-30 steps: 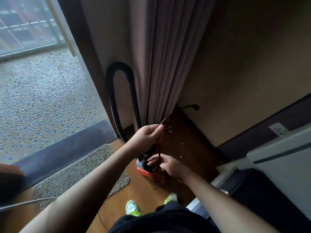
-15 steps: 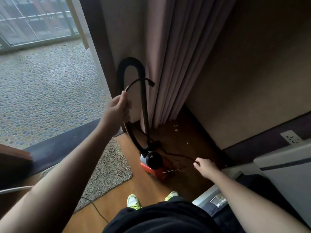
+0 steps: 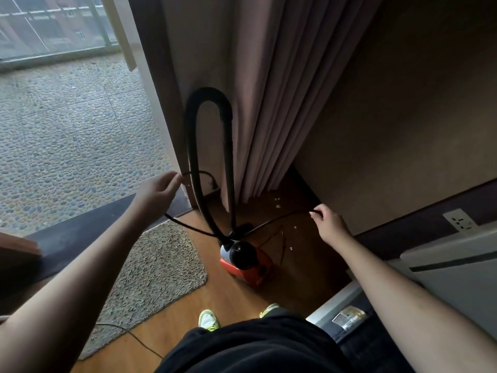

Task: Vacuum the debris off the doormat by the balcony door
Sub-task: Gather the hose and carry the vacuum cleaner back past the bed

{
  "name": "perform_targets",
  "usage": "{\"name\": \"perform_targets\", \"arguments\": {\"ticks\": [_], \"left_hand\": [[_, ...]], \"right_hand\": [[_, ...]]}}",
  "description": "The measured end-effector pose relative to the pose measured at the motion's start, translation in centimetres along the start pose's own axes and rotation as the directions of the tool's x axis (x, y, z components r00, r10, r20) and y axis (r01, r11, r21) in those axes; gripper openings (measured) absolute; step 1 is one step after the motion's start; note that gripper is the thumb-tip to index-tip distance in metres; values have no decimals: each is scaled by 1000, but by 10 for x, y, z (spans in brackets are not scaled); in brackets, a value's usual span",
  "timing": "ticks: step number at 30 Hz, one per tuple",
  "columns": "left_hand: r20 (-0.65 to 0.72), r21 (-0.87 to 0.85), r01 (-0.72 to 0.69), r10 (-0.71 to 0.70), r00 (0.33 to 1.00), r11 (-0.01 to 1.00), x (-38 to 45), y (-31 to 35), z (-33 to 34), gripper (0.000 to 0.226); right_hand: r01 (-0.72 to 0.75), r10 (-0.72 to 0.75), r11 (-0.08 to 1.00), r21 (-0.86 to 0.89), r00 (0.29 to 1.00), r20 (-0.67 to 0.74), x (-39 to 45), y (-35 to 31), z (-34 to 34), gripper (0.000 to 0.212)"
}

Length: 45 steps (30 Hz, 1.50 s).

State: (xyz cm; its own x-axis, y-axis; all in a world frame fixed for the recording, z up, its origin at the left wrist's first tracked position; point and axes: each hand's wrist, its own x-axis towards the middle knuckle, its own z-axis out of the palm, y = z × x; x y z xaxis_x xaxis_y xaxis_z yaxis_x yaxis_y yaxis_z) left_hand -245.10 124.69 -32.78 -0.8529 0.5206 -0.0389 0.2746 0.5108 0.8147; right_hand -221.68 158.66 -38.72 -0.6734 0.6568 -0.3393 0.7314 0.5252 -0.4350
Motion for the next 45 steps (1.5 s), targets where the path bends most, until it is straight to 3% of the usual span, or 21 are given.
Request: {"name": "perform_targets", "arguments": {"ticks": [3, 7, 10, 12, 15, 20, 25, 27, 31, 33, 34, 37, 41, 43, 45], "left_hand": [[83, 177, 3, -18, 996, 984, -6, -3, 10, 23], [166, 225, 63, -102, 981, 972, -12, -13, 30, 25], [226, 262, 108, -169, 959, 959, -11, -18, 52, 29], [295, 186, 159, -209, 932, 970, -8, -22, 69, 28], [398, -90, 315, -256, 881, 945, -6, -16, 96, 26], [539, -431, 570, -307, 784, 699, -15, 29, 149, 38], [618, -544, 608, -214, 756, 578, -6, 56, 177, 34], [631, -624, 642, -197, 750, 445, -1, 66, 181, 34], [648, -677, 719, -338, 683, 154, 15, 85, 177, 32], [659, -680, 725, -339, 671, 113, 19, 91, 173, 31], [657, -662, 730, -336, 675, 171, 19, 94, 172, 32], [591, -523, 666, -337, 733, 532, 20, 98, 177, 34], [433, -79, 409, -339, 835, 909, 31, 91, 178, 25], [409, 99, 238, -258, 875, 966, 34, 92, 173, 14], [391, 166, 166, -219, 894, 972, 34, 92, 166, 15]], "right_hand": [[102, -102, 994, 40, 995, 0, -3, -21, 1, 17], [271, -271, 961, 50, 963, -4, -10, -53, -3, 16], [344, -347, 937, 55, 935, 70, -12, -73, -3, 15], [376, -380, 925, 51, 917, 119, -9, -81, -2, 12], [430, -435, 900, 66, 882, 180, -1, -91, -1, 12], [458, -484, 872, 171, 857, 175, 15, -101, 0, 10], [505, -553, 826, 251, 813, 183, 37, -102, -3, 15], [550, -582, 811, 201, 794, 175, 48, -99, -6, 17], [645, -640, 763, 41, 746, 183, 69, -89, -15, 19], [703, -677, 709, -58, 700, 228, 76, -85, -19, 20], [723, -689, 686, -86, 682, 244, 78, -84, -21, 22], [742, -704, 661, -111, 665, 250, 82, -82, -28, 26], [748, -708, 659, -80, 653, 268, 87, -75, -24, 19], [724, -715, 688, 44, 667, 210, 91, -62, -18, 17], [629, -651, 757, 175, 748, 127, 101, -43, -11, 19]]}}
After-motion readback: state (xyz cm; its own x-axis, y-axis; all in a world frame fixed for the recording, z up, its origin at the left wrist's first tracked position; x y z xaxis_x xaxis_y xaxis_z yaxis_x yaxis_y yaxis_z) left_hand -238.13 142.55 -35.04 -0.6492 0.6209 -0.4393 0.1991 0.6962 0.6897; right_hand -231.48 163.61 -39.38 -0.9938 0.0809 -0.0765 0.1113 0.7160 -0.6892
